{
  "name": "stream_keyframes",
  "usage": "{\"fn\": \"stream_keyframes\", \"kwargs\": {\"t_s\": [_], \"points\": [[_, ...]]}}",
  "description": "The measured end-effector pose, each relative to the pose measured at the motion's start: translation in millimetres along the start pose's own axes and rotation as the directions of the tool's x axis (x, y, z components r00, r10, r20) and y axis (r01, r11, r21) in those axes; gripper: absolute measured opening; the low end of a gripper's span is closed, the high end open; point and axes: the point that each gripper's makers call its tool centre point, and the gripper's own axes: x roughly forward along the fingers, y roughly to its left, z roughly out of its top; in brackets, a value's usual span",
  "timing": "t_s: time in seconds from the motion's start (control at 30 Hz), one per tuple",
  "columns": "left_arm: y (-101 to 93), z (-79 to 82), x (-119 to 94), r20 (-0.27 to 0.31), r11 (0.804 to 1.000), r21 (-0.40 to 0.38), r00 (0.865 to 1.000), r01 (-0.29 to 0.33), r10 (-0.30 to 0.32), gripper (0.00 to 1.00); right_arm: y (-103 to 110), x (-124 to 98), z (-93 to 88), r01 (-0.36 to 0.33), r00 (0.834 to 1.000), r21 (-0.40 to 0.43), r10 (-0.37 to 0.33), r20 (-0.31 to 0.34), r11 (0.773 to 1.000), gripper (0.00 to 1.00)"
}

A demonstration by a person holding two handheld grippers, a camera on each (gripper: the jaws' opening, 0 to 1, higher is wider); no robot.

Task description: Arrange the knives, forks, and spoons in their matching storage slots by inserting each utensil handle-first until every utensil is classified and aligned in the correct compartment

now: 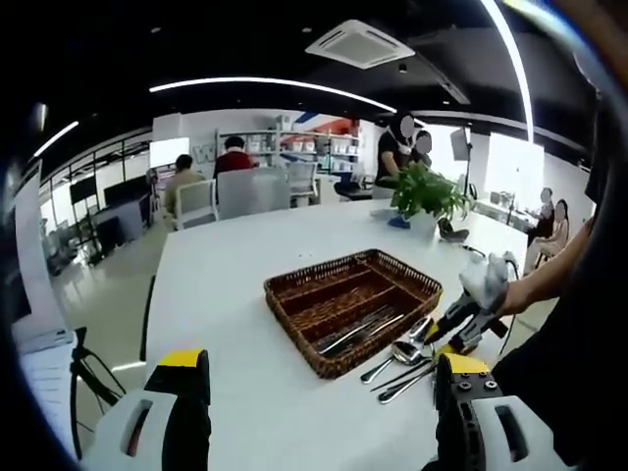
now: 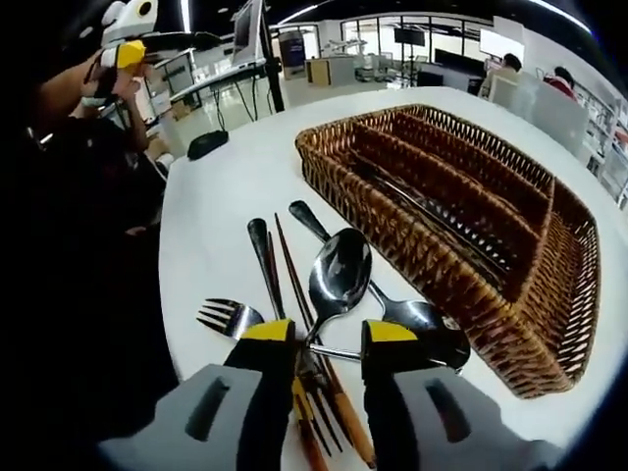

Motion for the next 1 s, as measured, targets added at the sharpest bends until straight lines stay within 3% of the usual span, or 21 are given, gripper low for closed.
{"fn": "stream_keyframes", "kwargs": {"t_s": [0.27,0.53,1.0], "points": [[0.5,-1.3,-0.8,-0.002,1.0,-0.003,1.0,-0.001,0.001,1.0,0.0,3.0,-1.4,0.002,1.0,-0.003,-0.002,-0.008,1.0,0.18],[3.0,-1.3,-1.3,0.001,1.0,-0.004,1.0,0.0,0.0,1.0,4.6,8.0,0.8,0.005,1.0,-0.005,-0.005,-0.022,1.0,0.07],[7.7,-2.1,-6.9,0.003,1.0,-0.007,1.0,-0.006,0.006,1.0,2.3,7.2,5.2,0.019,1.0,0.009,-0.019,-0.015,1.0,0.02]]}}
